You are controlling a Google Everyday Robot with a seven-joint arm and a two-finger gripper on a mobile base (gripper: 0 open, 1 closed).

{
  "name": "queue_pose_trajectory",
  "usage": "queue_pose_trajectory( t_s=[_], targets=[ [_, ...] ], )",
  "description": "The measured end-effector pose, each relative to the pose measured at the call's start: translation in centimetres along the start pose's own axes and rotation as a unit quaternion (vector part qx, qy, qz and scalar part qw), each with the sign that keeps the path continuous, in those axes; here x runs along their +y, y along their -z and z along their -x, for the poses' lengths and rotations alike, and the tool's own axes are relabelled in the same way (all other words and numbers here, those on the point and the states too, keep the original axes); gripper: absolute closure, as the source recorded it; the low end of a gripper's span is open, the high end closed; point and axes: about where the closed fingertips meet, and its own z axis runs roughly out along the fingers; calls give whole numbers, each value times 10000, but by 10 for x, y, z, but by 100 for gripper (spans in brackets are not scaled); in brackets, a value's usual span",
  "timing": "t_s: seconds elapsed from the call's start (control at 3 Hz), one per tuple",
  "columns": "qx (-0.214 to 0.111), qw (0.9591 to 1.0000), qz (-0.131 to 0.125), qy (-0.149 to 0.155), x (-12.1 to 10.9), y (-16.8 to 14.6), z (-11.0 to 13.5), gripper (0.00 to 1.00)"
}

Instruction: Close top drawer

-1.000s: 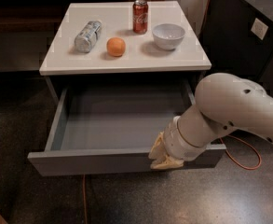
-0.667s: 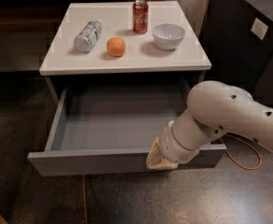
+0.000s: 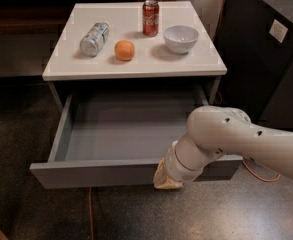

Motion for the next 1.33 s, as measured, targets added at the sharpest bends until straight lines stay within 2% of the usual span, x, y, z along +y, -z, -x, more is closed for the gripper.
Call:
queue_pose_trajectory(
  t_s=[0.67, 1.33],
  targets=[
    [322, 9982, -487, -167, -31, -19, -10, 100],
    [509, 9925, -985, -506, -68, -20, -17, 100]
  ],
)
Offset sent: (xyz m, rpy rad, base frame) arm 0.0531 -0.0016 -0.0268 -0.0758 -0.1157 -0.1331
